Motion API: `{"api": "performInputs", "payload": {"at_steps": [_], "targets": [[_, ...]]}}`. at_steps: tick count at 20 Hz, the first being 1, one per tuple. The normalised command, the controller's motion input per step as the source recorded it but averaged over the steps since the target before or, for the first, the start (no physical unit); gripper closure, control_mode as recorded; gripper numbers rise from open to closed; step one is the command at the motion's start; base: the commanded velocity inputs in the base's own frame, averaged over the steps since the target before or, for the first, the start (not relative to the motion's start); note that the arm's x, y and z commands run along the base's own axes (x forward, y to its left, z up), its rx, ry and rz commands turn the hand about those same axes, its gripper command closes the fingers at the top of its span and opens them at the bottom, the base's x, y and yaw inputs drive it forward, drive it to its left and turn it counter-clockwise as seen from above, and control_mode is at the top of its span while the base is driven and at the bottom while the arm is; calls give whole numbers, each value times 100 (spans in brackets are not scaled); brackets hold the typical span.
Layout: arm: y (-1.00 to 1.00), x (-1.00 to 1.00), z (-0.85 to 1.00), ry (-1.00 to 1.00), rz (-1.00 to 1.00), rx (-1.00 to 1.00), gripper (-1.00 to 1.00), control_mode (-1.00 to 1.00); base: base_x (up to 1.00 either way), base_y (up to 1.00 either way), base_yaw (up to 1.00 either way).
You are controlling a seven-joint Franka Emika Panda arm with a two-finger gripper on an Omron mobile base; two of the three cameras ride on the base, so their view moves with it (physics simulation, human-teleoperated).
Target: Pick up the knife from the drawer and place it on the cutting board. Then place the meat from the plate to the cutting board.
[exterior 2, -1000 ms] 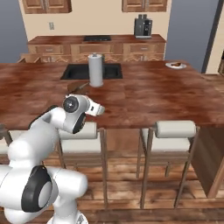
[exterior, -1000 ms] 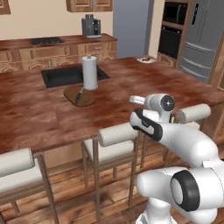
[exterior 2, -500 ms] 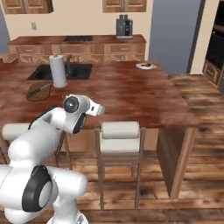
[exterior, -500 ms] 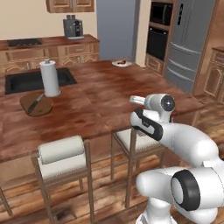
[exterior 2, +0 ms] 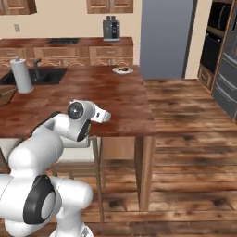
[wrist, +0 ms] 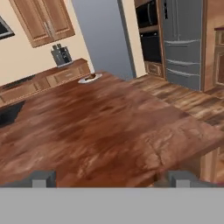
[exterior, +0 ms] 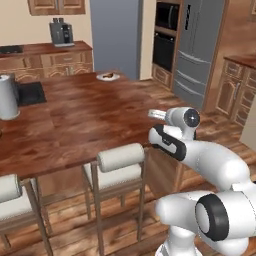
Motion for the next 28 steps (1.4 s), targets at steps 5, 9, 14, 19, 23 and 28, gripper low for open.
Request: {"api": "performInputs", "payload": {"at_steps": [5, 9, 14, 19, 23, 28], "targets": [[0, 0, 0, 0, 0, 0, -100, 100, 37, -100, 0], [0, 0, 0, 0, 0, 0, -100, 100, 58, -100, 0], [0, 0, 0, 0, 0, 0, -100, 100, 66, -100, 0], [0, 0, 0, 0, 0, 0, -100, 100, 83, -100, 0], [0, 0, 0, 0, 0, 0, -100, 100, 97, -100, 0], [0, 0, 0, 0, 0, 0, -100, 100, 100, -100, 10]]}}
